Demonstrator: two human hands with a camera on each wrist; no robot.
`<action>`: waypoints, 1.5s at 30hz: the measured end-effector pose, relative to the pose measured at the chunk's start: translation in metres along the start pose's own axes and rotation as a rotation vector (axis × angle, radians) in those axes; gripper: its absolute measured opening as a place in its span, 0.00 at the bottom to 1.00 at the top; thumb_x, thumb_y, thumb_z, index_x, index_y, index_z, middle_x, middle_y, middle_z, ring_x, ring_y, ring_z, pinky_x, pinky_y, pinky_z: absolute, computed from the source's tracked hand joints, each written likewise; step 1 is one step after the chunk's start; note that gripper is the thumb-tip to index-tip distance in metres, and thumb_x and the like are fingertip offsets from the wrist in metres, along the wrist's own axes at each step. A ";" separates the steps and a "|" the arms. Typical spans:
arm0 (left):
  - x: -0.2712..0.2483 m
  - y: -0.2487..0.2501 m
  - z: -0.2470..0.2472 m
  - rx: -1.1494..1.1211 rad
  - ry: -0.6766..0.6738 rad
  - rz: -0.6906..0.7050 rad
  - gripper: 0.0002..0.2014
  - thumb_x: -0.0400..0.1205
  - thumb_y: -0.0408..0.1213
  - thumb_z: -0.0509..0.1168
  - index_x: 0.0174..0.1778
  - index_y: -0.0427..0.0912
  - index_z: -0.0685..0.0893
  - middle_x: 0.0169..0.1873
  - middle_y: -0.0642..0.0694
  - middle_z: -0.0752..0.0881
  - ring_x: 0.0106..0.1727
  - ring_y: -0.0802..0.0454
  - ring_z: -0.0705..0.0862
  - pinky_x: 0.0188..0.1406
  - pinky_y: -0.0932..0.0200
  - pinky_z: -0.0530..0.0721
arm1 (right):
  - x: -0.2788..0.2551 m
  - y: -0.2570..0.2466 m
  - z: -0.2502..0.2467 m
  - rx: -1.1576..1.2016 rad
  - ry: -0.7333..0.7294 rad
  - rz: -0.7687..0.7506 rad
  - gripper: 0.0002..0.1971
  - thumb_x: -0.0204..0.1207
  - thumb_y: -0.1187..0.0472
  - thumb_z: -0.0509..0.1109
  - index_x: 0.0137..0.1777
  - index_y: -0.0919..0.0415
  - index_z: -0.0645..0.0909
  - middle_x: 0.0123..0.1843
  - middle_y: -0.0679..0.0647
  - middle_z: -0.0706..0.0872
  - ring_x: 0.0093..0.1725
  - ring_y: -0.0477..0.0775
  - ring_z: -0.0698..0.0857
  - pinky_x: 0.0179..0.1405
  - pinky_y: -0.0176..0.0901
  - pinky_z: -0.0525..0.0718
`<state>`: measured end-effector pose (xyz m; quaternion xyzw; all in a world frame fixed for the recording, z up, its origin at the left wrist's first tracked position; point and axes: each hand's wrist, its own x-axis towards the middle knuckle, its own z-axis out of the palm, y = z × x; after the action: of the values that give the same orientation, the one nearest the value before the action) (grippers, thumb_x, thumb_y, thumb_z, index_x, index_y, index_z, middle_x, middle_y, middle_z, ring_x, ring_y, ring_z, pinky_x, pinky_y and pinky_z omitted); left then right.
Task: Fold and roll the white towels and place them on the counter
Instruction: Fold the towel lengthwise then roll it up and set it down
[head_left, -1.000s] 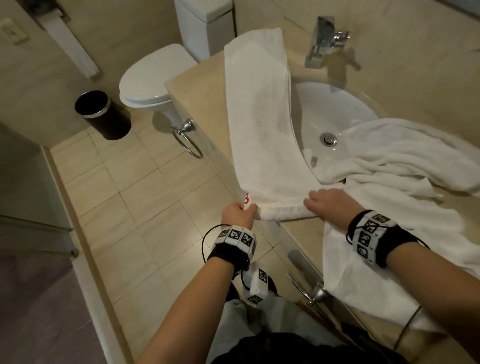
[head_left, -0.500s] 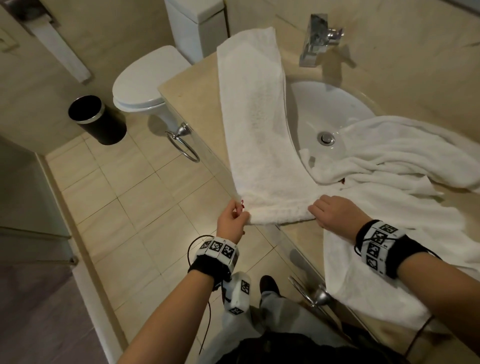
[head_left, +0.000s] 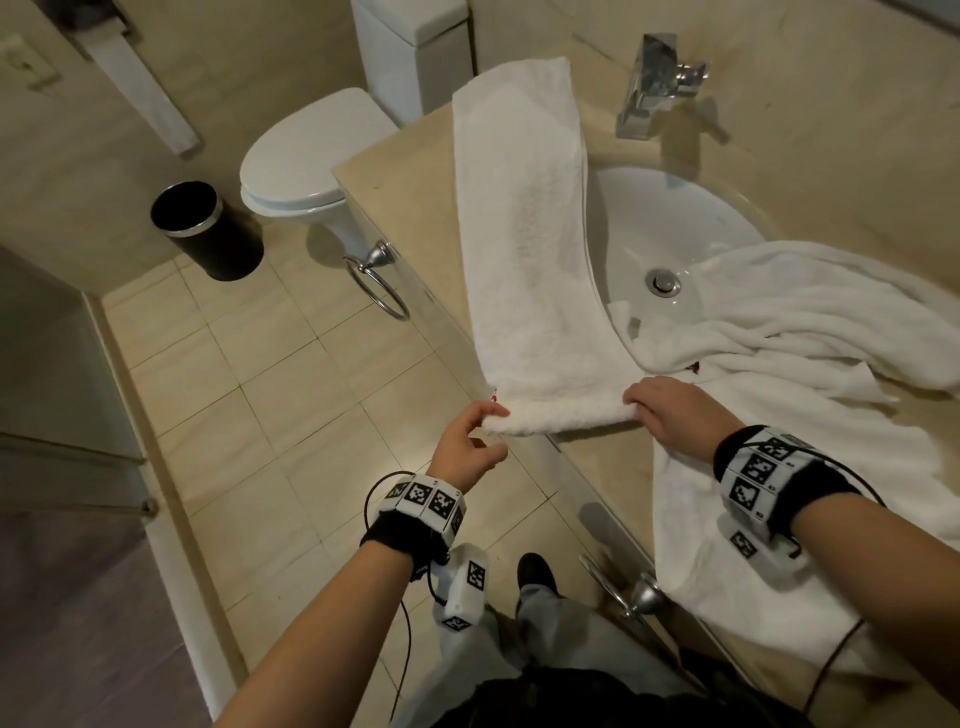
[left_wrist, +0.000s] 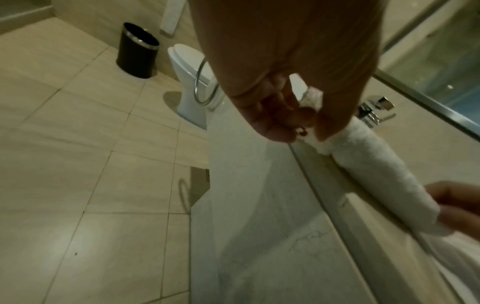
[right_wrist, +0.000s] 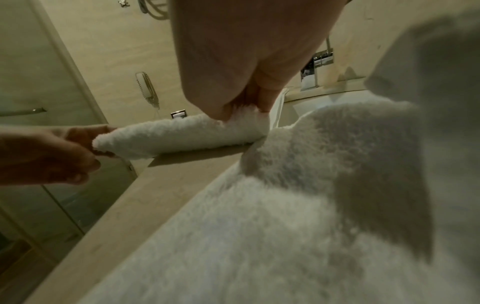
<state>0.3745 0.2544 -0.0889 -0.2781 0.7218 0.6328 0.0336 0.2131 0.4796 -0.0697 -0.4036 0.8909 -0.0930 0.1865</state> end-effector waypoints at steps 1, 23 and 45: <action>0.001 -0.002 0.000 0.039 0.002 0.022 0.18 0.72 0.20 0.65 0.49 0.48 0.79 0.45 0.58 0.79 0.28 0.60 0.74 0.28 0.69 0.76 | -0.001 -0.001 -0.001 0.014 -0.003 0.011 0.11 0.80 0.67 0.61 0.59 0.65 0.81 0.55 0.59 0.84 0.56 0.60 0.82 0.51 0.44 0.73; 0.036 0.012 0.003 0.287 0.122 0.048 0.07 0.79 0.32 0.64 0.49 0.34 0.85 0.40 0.46 0.81 0.41 0.51 0.76 0.37 0.62 0.70 | 0.022 -0.016 -0.014 0.212 0.036 0.374 0.02 0.82 0.67 0.56 0.48 0.61 0.67 0.40 0.61 0.78 0.40 0.59 0.76 0.38 0.47 0.69; 0.047 0.006 0.012 1.010 0.117 0.717 0.16 0.63 0.36 0.77 0.43 0.39 0.82 0.40 0.44 0.86 0.40 0.44 0.85 0.41 0.52 0.84 | 0.015 0.005 -0.001 -0.396 0.157 -0.218 0.11 0.56 0.75 0.67 0.39 0.68 0.84 0.35 0.60 0.82 0.34 0.61 0.83 0.29 0.48 0.83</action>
<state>0.3285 0.2490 -0.1043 -0.0024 0.9812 0.1690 -0.0934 0.2004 0.4712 -0.0737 -0.5178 0.8546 0.0327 0.0229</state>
